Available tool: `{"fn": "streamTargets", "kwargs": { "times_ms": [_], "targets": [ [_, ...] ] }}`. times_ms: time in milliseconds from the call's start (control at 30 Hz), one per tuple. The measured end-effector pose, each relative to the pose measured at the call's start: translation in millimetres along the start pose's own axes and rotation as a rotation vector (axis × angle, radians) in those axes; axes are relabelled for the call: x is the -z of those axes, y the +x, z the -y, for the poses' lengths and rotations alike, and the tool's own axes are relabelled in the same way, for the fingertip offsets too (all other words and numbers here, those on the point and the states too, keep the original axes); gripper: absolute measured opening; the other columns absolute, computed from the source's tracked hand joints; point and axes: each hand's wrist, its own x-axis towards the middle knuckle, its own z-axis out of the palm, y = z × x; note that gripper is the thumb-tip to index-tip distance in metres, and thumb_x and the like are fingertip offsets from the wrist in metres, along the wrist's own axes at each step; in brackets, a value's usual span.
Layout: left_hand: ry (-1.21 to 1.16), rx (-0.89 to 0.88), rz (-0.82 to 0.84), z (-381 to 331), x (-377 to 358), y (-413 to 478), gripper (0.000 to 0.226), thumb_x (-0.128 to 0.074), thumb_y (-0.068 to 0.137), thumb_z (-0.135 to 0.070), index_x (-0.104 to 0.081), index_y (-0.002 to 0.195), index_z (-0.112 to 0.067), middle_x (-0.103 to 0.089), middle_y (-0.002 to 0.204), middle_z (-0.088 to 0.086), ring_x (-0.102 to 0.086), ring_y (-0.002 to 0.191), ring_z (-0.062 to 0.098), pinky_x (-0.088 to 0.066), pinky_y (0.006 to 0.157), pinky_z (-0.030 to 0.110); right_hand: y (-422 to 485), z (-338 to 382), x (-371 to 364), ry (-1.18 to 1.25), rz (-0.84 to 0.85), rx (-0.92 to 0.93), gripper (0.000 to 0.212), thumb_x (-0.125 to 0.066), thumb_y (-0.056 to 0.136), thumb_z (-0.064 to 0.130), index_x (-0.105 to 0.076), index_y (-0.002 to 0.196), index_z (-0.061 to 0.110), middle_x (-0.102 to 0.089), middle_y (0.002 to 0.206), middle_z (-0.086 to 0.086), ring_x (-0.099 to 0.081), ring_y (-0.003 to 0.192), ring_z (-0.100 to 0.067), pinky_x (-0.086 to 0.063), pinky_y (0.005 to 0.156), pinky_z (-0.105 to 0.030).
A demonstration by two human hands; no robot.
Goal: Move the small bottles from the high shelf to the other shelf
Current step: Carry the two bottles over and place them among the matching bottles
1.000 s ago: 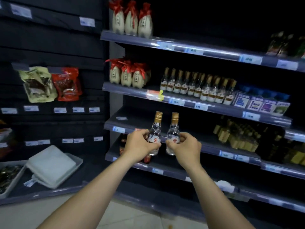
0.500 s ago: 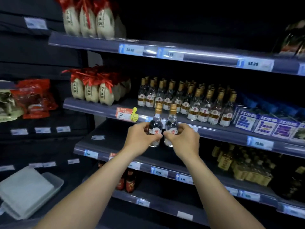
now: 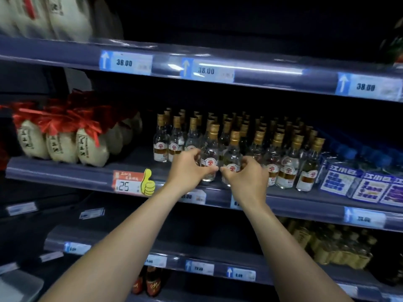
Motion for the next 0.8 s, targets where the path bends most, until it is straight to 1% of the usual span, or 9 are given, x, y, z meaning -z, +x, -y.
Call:
{"fn": "streamTargets", "kwargs": {
  "times_ms": [100, 233, 333, 367, 433, 567, 633, 700, 800],
  "targets": [
    [-0.041, 0.017, 0.005, 8, -9, 4, 0.040, -0.091, 0.067, -0.045, -0.074, 0.097, -0.025, -0.076, 0.086, -0.014, -0.068, 0.077, -0.002, -0.049, 0.064, 0.013, 2, -4, -7, -0.023, -0.009, 0.020, 0.070, -0.082, 0.082, 0.049, -0.062, 0.137, 0.010, -0.075, 0.092, -0.007, -0.070, 0.087, -0.025, -0.059, 0.077, -0.039],
    [-0.040, 0.024, 0.012, 16, -10, 9, 0.037, -0.090, 0.066, -0.049, -0.070, 0.091, -0.030, -0.073, 0.079, -0.018, -0.066, 0.071, -0.006, -0.043, 0.057, 0.008, 0, -5, -11, -0.165, -0.041, 0.119, 0.067, -0.079, 0.085, 0.051, -0.063, 0.134, 0.008, -0.073, 0.080, -0.011, -0.070, 0.080, -0.031, -0.050, 0.063, -0.033],
    [-0.084, 0.040, 0.054, 17, -9, 13, 0.074, -0.089, 0.061, -0.056, -0.065, 0.124, -0.025, -0.072, 0.105, -0.017, -0.067, 0.095, 0.000, -0.054, 0.080, 0.017, -3, -4, -9, -0.185, -0.011, 0.146, 0.067, -0.078, 0.086, 0.053, -0.063, 0.130, 0.005, -0.071, 0.075, -0.010, -0.068, 0.075, -0.030, -0.052, 0.062, -0.034],
    [-0.118, 0.047, 0.053, 16, -8, 13, 0.091, -0.088, 0.058, -0.060, -0.057, 0.136, -0.024, -0.068, 0.116, -0.017, -0.063, 0.105, 0.001, -0.052, 0.090, 0.022, -3, -4, -8, -0.175, 0.004, 0.143, 0.064, -0.078, 0.086, 0.053, -0.065, 0.125, 0.004, -0.070, 0.074, -0.009, -0.068, 0.073, -0.029, -0.054, 0.063, -0.036],
    [-0.177, 0.036, 0.038, 12, -11, 13, 0.109, -0.088, 0.052, -0.064, -0.045, 0.146, -0.029, -0.058, 0.127, -0.020, -0.056, 0.115, 0.000, -0.047, 0.096, 0.022, -5, -8, -6, -0.156, 0.007, 0.157, 0.053, -0.078, 0.086, 0.049, -0.068, 0.114, 0.005, -0.070, 0.073, -0.007, -0.068, 0.071, -0.027, -0.055, 0.064, -0.036],
    [-0.181, 0.038, 0.021, 3, -23, 18, 0.116, -0.095, 0.049, -0.054, -0.041, 0.148, -0.027, -0.052, 0.127, -0.019, -0.047, 0.117, 0.003, -0.036, 0.088, 0.016, -12, -15, -1, -0.166, -0.027, 0.236, 0.038, -0.076, 0.089, 0.042, -0.071, 0.105, 0.009, -0.074, 0.080, -0.006, -0.069, 0.072, -0.025, -0.053, 0.066, -0.035],
    [-0.170, 0.034, 0.014, -1, -29, 23, 0.106, -0.098, 0.051, -0.044, -0.047, 0.143, -0.025, -0.055, 0.118, -0.019, -0.050, 0.109, -0.002, -0.035, 0.082, 0.007, -10, -16, -1, -0.202, -0.025, 0.252, 0.038, -0.077, 0.089, 0.043, -0.071, 0.103, 0.009, -0.075, 0.082, -0.007, -0.069, 0.074, -0.026, -0.052, 0.066, -0.035],
    [-0.156, 0.020, 0.016, -5, -33, 27, 0.089, -0.098, 0.054, -0.038, -0.052, 0.130, -0.031, -0.056, 0.102, -0.029, -0.055, 0.089, -0.015, -0.035, 0.067, -0.005, -6, -18, 1, -0.256, -0.026, 0.270, 0.040, -0.078, 0.088, 0.045, -0.070, 0.102, 0.008, -0.074, 0.083, -0.009, -0.068, 0.074, -0.028, -0.047, 0.064, -0.034],
    [-0.154, 0.034, 0.016, -8, -37, 28, 0.097, -0.098, 0.055, -0.039, -0.051, 0.139, -0.024, -0.057, 0.106, -0.022, -0.053, 0.089, -0.009, -0.034, 0.062, -0.003, -1, -24, 4, -0.247, -0.009, 0.307, 0.042, -0.081, 0.086, 0.045, -0.070, 0.099, 0.006, -0.075, 0.081, -0.010, -0.068, 0.072, -0.028, -0.052, 0.067, -0.039]
  ]
}}
